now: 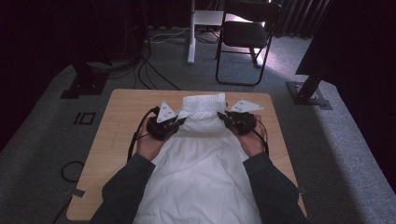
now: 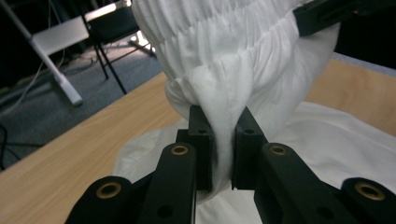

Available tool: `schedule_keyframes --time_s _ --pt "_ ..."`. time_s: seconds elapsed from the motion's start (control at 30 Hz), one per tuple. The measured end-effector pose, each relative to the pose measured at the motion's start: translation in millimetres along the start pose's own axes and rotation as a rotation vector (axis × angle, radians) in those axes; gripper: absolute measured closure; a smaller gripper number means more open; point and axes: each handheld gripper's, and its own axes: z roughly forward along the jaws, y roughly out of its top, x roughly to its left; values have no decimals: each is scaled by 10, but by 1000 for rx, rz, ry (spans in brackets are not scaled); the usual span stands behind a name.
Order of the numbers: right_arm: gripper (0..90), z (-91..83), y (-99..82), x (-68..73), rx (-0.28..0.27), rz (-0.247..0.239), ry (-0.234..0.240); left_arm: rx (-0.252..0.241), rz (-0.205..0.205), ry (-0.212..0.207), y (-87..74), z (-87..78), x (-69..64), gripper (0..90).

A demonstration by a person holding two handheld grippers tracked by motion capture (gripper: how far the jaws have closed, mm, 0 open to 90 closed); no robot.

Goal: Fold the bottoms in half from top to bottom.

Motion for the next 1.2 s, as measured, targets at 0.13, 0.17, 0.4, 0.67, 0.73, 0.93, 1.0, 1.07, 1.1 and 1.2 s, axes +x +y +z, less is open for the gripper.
schedule_keyframes --time_s 0.13,0.17,0.4,0.67,0.73,0.93,1.0,1.07,1.1,1.2 --pt "812 -199 -117 171 9 -28 44 26 23 -22 -141 -159 -157 819" --pt "812 -229 -179 218 15 -23 65 36 2 -45 -219 -174 -190 818" --pt "810 -167 -865 581 168 10 160 219 -82 -151 -1013 6 -536 814" --pt "806 157 -1398 828 334 63 209 361 -102 -152 -1393 346 -483 814" --pt "801 211 -1393 838 346 71 217 376 -73 -128 -1363 421 -405 813" --pt "796 468 -1368 799 362 75 201 397 -23 -28 -1253 688 -174 808" --pt "799 568 -1340 720 353 68 185 400 -36 -22 -1218 771 -107 808" --pt "799 666 -1295 617 359 54 143 402 -37 -16 -1187 840 -78 808" --pt "800 717 -1273 557 363 53 120 400 -30 -13 -1169 878 -79 808" --pt "803 863 -1225 352 366 96 79 392 -26 -7 -1145 941 -87 807"
